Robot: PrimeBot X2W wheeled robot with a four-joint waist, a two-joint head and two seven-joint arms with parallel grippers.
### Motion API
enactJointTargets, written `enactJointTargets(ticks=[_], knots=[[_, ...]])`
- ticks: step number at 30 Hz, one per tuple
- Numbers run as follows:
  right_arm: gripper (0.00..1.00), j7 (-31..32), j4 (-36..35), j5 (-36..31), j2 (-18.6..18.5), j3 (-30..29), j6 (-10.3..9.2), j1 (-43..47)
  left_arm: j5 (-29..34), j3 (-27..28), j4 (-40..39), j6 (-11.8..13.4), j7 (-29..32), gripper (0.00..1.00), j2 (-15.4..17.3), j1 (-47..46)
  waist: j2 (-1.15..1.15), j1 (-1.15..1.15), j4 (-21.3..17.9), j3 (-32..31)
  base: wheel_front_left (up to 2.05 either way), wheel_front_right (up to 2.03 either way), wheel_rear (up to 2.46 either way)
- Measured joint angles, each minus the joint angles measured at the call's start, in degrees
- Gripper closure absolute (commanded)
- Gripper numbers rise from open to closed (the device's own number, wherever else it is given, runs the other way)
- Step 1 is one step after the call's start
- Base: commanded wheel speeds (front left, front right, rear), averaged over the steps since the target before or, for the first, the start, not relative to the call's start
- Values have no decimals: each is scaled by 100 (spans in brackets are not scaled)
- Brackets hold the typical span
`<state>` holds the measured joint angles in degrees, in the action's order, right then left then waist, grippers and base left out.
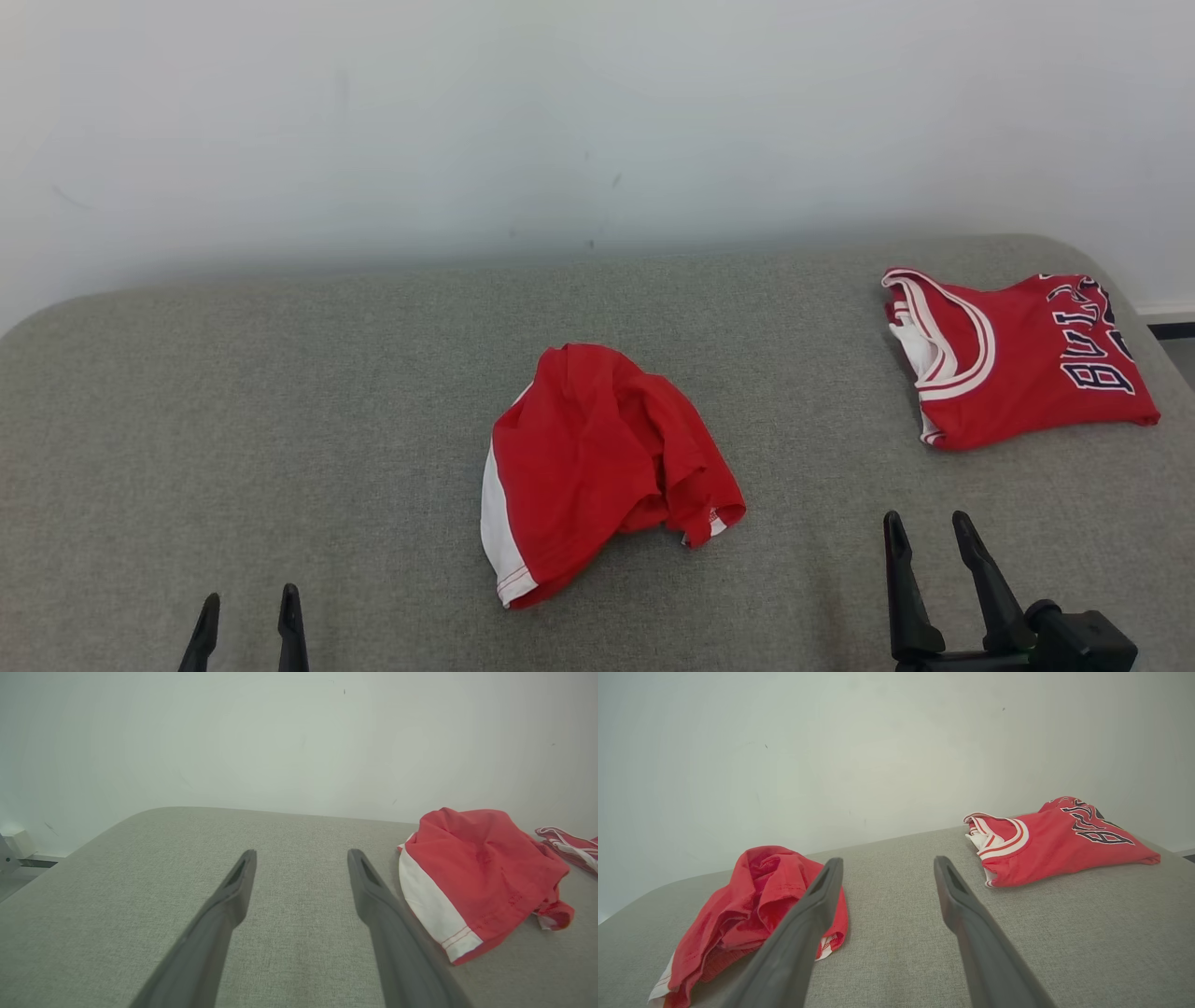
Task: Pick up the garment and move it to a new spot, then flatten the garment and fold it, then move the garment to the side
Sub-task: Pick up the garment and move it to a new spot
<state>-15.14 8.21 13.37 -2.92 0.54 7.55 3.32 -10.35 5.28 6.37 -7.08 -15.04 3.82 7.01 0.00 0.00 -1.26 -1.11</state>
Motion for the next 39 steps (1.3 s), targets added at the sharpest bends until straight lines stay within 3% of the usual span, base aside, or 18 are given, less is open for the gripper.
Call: enactJointTargets(ticks=[39], knots=[[0, 0, 36, -1, 0, 42, 0, 12, 54, 65, -41, -42, 0, 0, -78, 7, 0, 0, 18, 15, 0, 0, 0]])
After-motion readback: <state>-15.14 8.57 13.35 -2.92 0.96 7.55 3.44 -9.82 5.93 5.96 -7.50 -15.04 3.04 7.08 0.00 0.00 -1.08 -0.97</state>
